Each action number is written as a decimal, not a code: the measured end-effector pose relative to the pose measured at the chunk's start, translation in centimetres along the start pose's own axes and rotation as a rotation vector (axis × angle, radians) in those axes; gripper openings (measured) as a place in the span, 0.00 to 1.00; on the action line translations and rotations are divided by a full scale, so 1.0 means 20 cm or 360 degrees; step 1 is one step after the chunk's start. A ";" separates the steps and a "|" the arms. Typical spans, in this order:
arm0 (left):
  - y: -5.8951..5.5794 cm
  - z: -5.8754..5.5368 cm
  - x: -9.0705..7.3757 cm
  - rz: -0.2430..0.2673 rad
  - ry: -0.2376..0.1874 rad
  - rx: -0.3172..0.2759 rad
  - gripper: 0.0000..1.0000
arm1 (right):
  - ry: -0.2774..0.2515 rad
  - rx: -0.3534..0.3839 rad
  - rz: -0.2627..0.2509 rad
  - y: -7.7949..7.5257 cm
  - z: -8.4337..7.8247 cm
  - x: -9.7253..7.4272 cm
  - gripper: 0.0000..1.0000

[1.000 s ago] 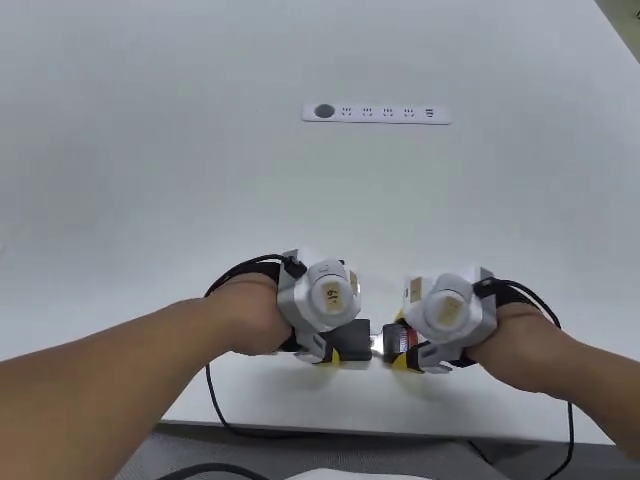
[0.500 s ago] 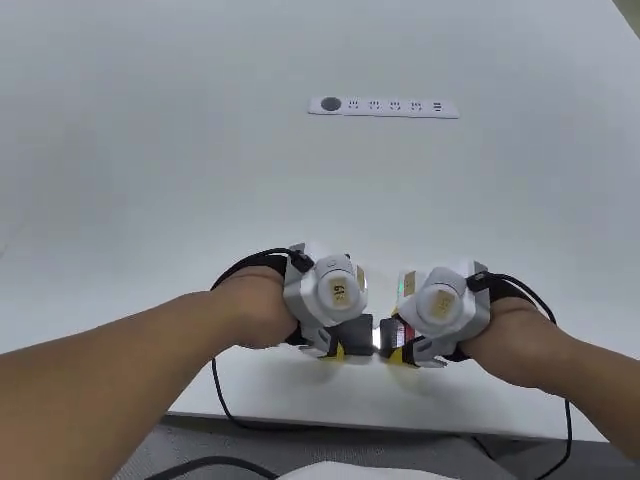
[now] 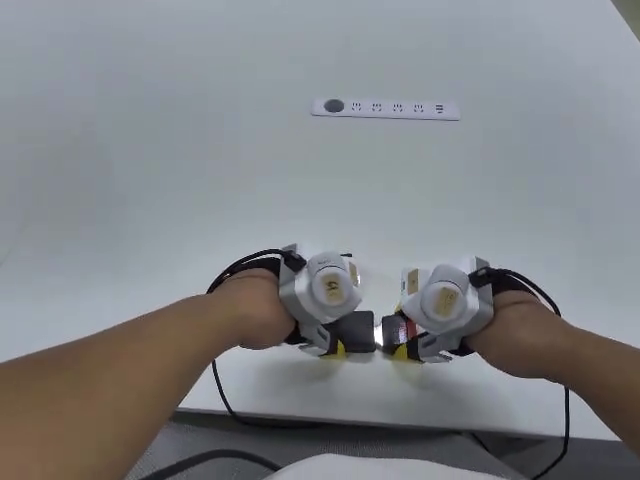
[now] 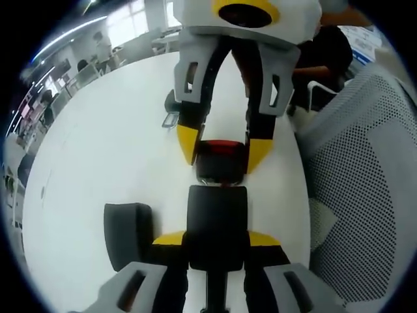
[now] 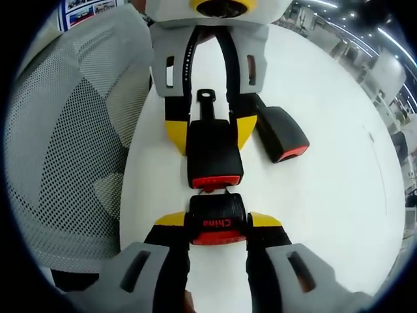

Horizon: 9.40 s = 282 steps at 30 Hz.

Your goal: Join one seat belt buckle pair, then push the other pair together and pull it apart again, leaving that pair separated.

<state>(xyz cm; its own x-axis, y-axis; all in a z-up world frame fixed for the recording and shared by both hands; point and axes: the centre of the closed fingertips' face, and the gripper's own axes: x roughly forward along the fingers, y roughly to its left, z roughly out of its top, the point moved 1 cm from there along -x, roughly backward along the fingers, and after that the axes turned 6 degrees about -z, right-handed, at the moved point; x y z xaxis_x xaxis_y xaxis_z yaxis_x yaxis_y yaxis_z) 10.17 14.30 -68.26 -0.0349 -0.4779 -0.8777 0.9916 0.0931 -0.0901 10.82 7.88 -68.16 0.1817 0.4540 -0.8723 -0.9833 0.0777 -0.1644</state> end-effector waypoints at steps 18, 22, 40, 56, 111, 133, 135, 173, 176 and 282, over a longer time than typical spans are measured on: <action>0.00 0.01 -0.01 -0.0003 0.0035 0.0039 0.32 | -0.0012 0.0025 0.0003 0.01 -0.01 0.00 0.32; 0.01 0.01 0.00 -0.0006 0.0044 0.0046 0.33 | -0.0014 0.0039 0.0001 0.01 -0.01 0.01 0.33; 0.00 0.00 -0.01 -0.0005 0.0092 0.0003 0.34 | 0.0005 0.0067 -0.0001 0.00 0.00 0.01 0.34; 0.11 0.04 -0.19 0.0099 -0.0098 -0.0099 0.36 | -0.0125 0.0189 -0.0075 -0.13 0.01 -0.16 0.33; 0.41 -0.09 -0.09 0.0016 0.0164 0.0062 0.32 | 0.0115 0.0251 -0.0017 -0.41 -0.54 -0.18 0.34; 0.43 -0.11 -0.09 -0.0010 0.0188 0.0023 0.32 | 0.0079 0.0138 -0.0049 -0.42 -0.32 -0.07 0.34; 0.44 -0.11 -0.09 -0.0011 0.0192 0.0026 0.32 | 0.0070 0.0141 -0.0043 -0.44 -0.29 -0.05 0.34; 0.43 -0.11 -0.08 -0.0048 0.0226 0.0077 0.32 | -0.0032 0.0026 0.0022 -0.41 0.01 0.10 0.34; 0.44 -0.11 -0.08 -0.0065 0.0210 0.0103 0.32 | -0.0032 0.0042 0.0040 -0.41 0.02 0.10 0.33; 0.44 -0.11 -0.08 -0.0016 0.0280 0.0067 0.33 | 0.0212 0.0122 -0.0044 -0.44 -0.49 -0.15 0.35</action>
<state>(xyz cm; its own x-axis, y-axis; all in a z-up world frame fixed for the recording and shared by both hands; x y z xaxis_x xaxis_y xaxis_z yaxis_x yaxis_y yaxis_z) 18.63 17.88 -68.71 -0.0628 -0.3180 -0.9460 0.9953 0.0504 -0.0830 18.94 -2.82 -68.52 0.2030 0.3295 -0.9221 -0.9747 0.1582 -0.1581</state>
